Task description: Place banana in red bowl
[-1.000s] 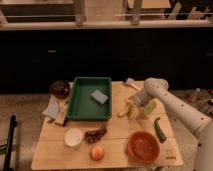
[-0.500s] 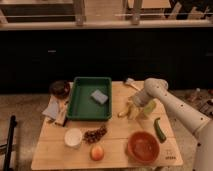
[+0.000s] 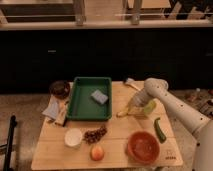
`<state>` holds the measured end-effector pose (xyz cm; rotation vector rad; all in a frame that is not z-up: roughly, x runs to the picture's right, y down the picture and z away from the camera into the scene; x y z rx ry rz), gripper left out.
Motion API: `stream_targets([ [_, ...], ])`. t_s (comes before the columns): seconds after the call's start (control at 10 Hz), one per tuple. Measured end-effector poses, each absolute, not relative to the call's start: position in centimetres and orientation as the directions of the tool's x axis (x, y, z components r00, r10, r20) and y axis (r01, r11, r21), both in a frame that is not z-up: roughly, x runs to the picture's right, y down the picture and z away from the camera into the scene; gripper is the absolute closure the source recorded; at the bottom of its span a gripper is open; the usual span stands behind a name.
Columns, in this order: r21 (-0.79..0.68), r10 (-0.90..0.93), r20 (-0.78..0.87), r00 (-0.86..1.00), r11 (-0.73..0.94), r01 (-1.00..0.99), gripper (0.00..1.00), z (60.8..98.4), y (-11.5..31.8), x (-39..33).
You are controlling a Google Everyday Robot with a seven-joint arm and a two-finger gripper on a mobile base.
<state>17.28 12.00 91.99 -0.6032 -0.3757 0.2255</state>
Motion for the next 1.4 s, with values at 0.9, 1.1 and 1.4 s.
stream_targets([
  [0.9,-0.564,0.307,0.291,0.906,0.82,-0.097,0.98,90.5,9.4,18.4],
  [1.1,-0.559,0.3,0.296,0.907,0.824,-0.09,0.98,90.1,8.8,18.7],
  [1.4,-0.548,0.292,0.297,0.909,0.832,-0.088,0.98,89.2,7.8,19.4],
])
